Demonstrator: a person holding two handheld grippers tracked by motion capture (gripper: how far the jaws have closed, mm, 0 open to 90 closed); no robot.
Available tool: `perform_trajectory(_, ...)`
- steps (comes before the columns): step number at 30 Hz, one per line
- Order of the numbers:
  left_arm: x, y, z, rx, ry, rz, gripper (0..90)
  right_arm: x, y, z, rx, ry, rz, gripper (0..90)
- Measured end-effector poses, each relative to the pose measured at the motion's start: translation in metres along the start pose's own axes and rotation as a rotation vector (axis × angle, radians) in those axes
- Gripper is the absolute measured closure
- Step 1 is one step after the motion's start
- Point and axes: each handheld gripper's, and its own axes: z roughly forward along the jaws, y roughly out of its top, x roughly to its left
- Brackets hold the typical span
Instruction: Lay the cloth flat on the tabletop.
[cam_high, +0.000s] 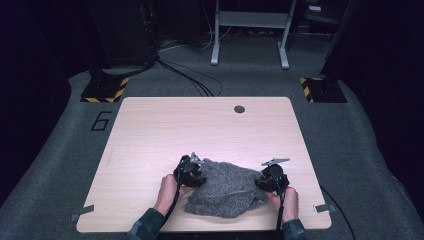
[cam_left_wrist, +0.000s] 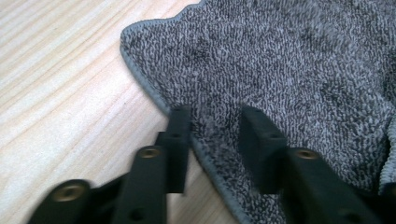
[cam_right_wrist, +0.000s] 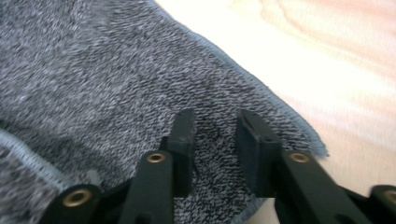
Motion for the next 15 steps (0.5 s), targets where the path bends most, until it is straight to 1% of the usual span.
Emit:
perform_trajectory(1,0.001,-0.001,-0.001,0.001,0.01,0.001,72.1,0.0,0.002,0.002,-0.007,0.007,0.001,74.2)
perform_trajectory(2,0.001,-0.002,-0.002,0.001,0.011,-0.004,74.8,0.001,0.004,0.004,-0.012,0.007,-0.005,75.9)
perform_trajectory(3,0.002,-0.004,-0.003,0.005,0.02,-0.002,77.1,0.001,0.006,0.006,-0.021,0.005,-0.013,76.6)
perform_trajectory(4,0.003,-0.006,-0.004,-0.002,0.03,-0.011,78.5,0.002,0.009,0.008,-0.024,0.008,-0.021,77.3)
perform_trajectory(5,0.004,-0.008,-0.006,0.0,0.043,-0.022,79.6,0.002,0.011,0.011,-0.032,0.011,-0.036,77.6)
perform_trajectory(6,0.006,-0.009,-0.007,0.002,0.042,-0.022,80.5,0.003,0.013,0.014,-0.04,0.01,-0.043,77.8)
perform_trajectory(7,0.006,-0.012,-0.009,-0.004,0.057,-0.031,80.8,0.004,0.016,0.015,-0.042,0.013,-0.048,77.9)
perform_trajectory(8,0.008,-0.015,-0.011,-0.005,0.058,-0.035,81.1,0.006,0.019,0.018,-0.049,0.012,-0.07,78.0)
perform_trajectory(9,0.009,-0.017,-0.013,-0.003,0.069,-0.041,81.1,0.008,0.022,0.021,-0.051,0.012,-0.07,77.8)
perform_trajectory(10,0.011,-0.02,-0.015,-0.002,0.069,-0.049,80.8,0.008,0.024,0.023,-0.06,0.011,-0.087,77.3)
perform_trajectory(11,0.014,-0.022,-0.017,0.0,0.068,-0.054,80.4,0.01,0.027,0.025,-0.058,0.018,-0.09,76.3)
perform_trajectory(12,0.015,-0.025,-0.019,0.0,0.065,-0.069,79.5,0.012,0.029,0.027,-0.06,0.026,-0.102,74.3)
perform_trajectory(13,0.018,-0.026,-0.021,-0.001,0.068,-0.079,75.6,0.013,0.031,0.028,-0.054,0.037,-0.107,71.7)
perform_trajectory(14,0.022,-0.027,-0.022,-0.006,0.071,-0.094,69.5,0.013,0.033,0.028,-0.043,0.056,-0.118,67.9)
perform_trajectory(15,0.024,-0.028,-0.025,-0.016,0.08,-0.107,62.5,0.013,0.034,0.026,-0.045,0.06,-0.12,64.2)
